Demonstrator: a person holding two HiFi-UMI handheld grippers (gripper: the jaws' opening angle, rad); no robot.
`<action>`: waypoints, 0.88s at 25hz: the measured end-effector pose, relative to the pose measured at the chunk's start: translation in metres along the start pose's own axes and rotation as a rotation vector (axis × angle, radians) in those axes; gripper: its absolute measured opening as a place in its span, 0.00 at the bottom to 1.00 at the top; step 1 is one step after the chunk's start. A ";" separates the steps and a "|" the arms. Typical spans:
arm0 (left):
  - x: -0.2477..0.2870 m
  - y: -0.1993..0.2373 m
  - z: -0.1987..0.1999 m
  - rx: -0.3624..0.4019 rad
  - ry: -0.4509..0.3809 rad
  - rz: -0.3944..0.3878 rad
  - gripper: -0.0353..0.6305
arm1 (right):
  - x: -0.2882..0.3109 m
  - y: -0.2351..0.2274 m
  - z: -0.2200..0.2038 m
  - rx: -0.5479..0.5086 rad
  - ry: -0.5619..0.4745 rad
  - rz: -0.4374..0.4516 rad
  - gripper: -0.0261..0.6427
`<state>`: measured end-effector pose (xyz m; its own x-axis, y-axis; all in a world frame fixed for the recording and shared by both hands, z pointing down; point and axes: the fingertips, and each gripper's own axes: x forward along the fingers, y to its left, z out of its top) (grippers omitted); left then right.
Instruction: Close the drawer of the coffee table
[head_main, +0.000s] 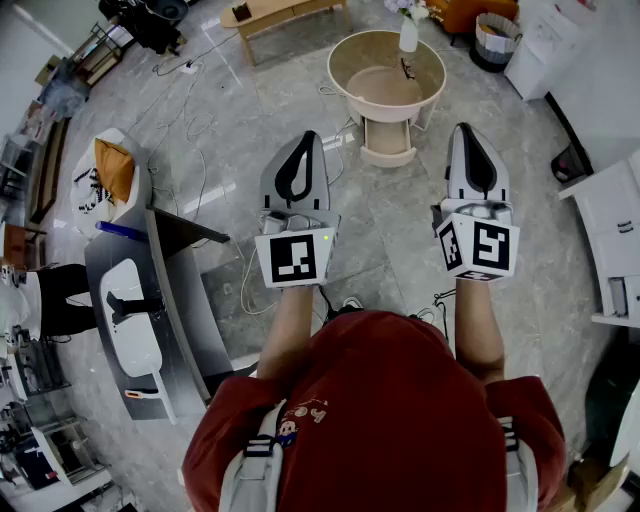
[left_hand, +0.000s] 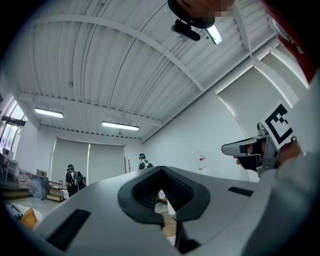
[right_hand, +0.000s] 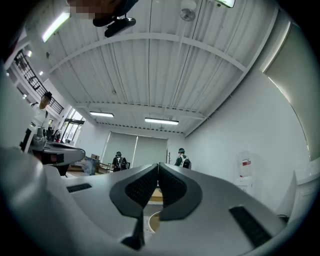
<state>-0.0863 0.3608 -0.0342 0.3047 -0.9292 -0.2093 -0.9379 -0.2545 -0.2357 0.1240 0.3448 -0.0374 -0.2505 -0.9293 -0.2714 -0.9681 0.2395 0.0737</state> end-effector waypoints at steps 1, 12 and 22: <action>-0.002 0.000 0.002 0.006 -0.001 0.003 0.07 | -0.003 -0.001 0.000 0.001 0.000 -0.003 0.07; -0.034 0.019 0.006 0.015 -0.012 0.005 0.07 | -0.015 0.029 -0.004 0.013 0.003 0.009 0.07; -0.052 0.042 -0.017 -0.080 -0.066 -0.040 0.07 | -0.025 0.072 -0.010 0.016 -0.001 0.013 0.07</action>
<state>-0.1442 0.3943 -0.0167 0.3503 -0.8986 -0.2642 -0.9341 -0.3142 -0.1696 0.0603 0.3830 -0.0156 -0.2631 -0.9259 -0.2711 -0.9647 0.2561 0.0619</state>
